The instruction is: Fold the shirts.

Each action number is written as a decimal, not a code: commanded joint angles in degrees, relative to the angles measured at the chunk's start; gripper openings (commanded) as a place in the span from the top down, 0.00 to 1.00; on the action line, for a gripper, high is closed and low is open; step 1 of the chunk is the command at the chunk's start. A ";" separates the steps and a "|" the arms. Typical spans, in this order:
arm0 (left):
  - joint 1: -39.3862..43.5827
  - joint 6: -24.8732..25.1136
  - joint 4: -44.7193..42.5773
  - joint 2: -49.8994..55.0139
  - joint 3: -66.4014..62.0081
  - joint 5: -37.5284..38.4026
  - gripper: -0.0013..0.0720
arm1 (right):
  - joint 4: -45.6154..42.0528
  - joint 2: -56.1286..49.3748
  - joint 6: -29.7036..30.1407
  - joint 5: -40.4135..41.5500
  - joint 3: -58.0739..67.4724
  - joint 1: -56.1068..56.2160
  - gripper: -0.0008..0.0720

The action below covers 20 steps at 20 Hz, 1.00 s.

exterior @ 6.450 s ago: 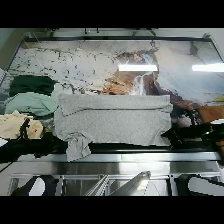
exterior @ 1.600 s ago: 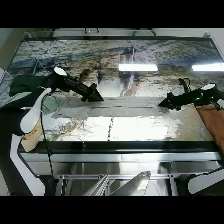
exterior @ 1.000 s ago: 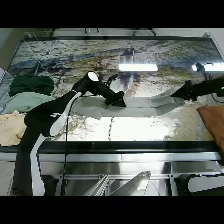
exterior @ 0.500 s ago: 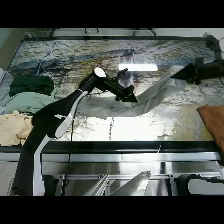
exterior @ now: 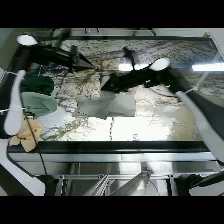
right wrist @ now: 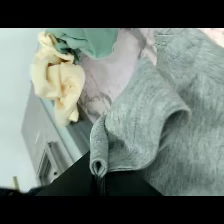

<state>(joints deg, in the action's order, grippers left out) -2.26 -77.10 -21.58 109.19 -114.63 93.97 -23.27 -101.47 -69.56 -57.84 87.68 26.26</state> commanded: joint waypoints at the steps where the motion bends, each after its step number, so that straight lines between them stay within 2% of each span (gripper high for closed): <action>1: -10.32 0.20 0.13 -4.68 0.11 3.26 0.99 | 3.08 -12.02 4.15 12.68 5.70 10.60 0.74; 2: -11.74 0.20 0.13 -5.18 0.11 3.61 0.99 | 7.74 -14.93 9.25 13.49 8.26 12.02 0.56; 3: -12.81 0.20 0.13 -5.64 0.11 3.56 0.99 | 12.61 -17.00 14.08 12.07 10.67 12.85 0.55; 4: -13.44 0.20 0.13 -5.99 0.11 3.58 0.99 | 15.02 -17.64 15.61 8.83 11.98 12.96 0.56; 5: -13.88 0.20 0.13 -6.43 0.11 3.58 0.99 | 14.99 -17.16 15.61 6.14 12.17 12.35 0.81; 6: -14.05 0.20 0.13 -6.75 0.11 3.52 0.99 | 13.75 -16.26 15.50 3.04 12.15 11.08 0.97; 10: -12.63 0.85 0.09 -6.88 0.11 5.11 0.99 | 2.82 -10.82 7.50 -9.68 12.09 0.63 0.97; 13: -10.51 2.05 -1.29 -6.88 0.15 5.53 0.99 | -12.09 -5.05 -2.60 -15.43 10.40 -8.28 0.97; 15: -8.31 2.34 -7.69 -8.68 2.69 4.61 0.99 | -23.56 -0.63 -7.13 -16.92 6.67 -12.50 0.97; 18: -5.16 7.65 -15.06 -17.07 18.99 1.55 0.99 | -32.68 5.22 -8.48 -17.11 -4.00 -18.05 0.97; 20: -4.96 11.30 -15.50 -24.35 33.70 -4.22 0.99 | -31.43 8.07 -8.20 -15.06 -12.59 -21.99 0.97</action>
<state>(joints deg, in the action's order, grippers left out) -8.56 -70.74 -32.64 92.58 -96.25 95.48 -48.69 -97.89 -75.50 -73.23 84.58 9.63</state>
